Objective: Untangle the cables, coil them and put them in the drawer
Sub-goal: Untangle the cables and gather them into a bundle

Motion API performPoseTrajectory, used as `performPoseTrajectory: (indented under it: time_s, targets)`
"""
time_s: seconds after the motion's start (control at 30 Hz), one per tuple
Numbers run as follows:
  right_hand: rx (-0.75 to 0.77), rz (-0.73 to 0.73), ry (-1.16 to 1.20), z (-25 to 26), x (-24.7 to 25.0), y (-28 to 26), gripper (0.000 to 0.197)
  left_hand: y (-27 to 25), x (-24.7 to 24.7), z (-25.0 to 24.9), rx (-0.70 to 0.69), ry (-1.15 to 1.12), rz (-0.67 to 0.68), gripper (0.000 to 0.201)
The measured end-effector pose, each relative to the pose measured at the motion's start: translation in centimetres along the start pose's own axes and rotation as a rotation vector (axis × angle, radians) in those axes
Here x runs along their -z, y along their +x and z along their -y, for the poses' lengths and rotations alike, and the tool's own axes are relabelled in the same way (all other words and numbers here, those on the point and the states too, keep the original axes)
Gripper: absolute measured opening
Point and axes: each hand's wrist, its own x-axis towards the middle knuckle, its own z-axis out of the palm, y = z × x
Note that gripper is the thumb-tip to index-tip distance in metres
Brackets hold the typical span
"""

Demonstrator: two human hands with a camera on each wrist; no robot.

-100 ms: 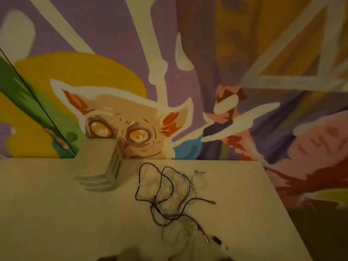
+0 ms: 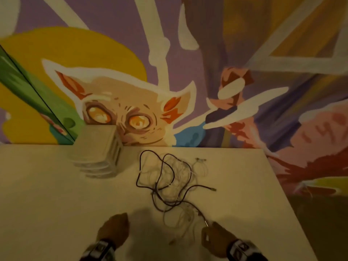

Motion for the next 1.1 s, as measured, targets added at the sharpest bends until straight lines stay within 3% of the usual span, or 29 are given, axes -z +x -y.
performPoseTrajectory:
  time_s: [0.03,0.07,0.17,0.27,0.4,0.63,0.7,0.8,0.87,0.93,1.03,1.1]
  targets:
    - [-0.009,0.216,0.067,2.6,0.9,1.4,0.024,1.1,1.2,-1.7,-0.023,-0.023,-0.038,0.033]
    - [0.042,0.330,0.083,4.2,1.9,2.0,0.018,2.3,1.7,-2.9,-0.073,-0.045,-0.057,0.032]
    - [0.055,0.388,0.126,6.7,2.6,3.7,0.012,5.0,2.4,-5.6,-0.194,-0.022,-0.137,0.049]
    - [0.102,0.357,0.178,8.1,2.7,4.1,0.011,6.1,3.8,-7.6,-0.195,0.061,-0.250,0.056]
    - [0.119,0.337,0.238,8.5,3.2,4.3,0.016,7.2,4.3,-8.2,-0.214,-0.034,-0.394,0.056]
    - [0.111,0.207,0.362,9.7,4.9,5.7,0.013,7.0,6.2,-8.8,-0.231,0.398,-0.094,0.021]
    - [0.135,0.120,0.435,10.3,5.7,6.1,0.016,5.7,7.7,-9.6,-0.347,0.285,-0.060,0.011]
    - [0.195,-0.054,0.499,11.3,7.4,7.2,0.036,2.1,12.2,-12.5,-0.615,-0.260,-0.070,0.011]
    - [0.222,-0.095,0.624,12.5,9.1,8.1,0.029,-0.3,16.1,-14.8,-0.759,-0.403,-0.190,0.013]
    - [0.226,-0.084,0.742,13.2,11.0,8.5,0.005,-1.9,20.1,-16.1,-0.827,-0.466,-0.415,0.012]
    - [0.236,-0.117,0.708,13.0,13.6,8.5,0.013,-3.0,26.4,-15.5,-0.787,-0.716,-0.836,0.011]
    - [0.216,-0.088,0.707,12.4,14.6,8.2,0.015,-3.0,29.4,-13.9,-0.733,-0.854,-1.007,0.010]
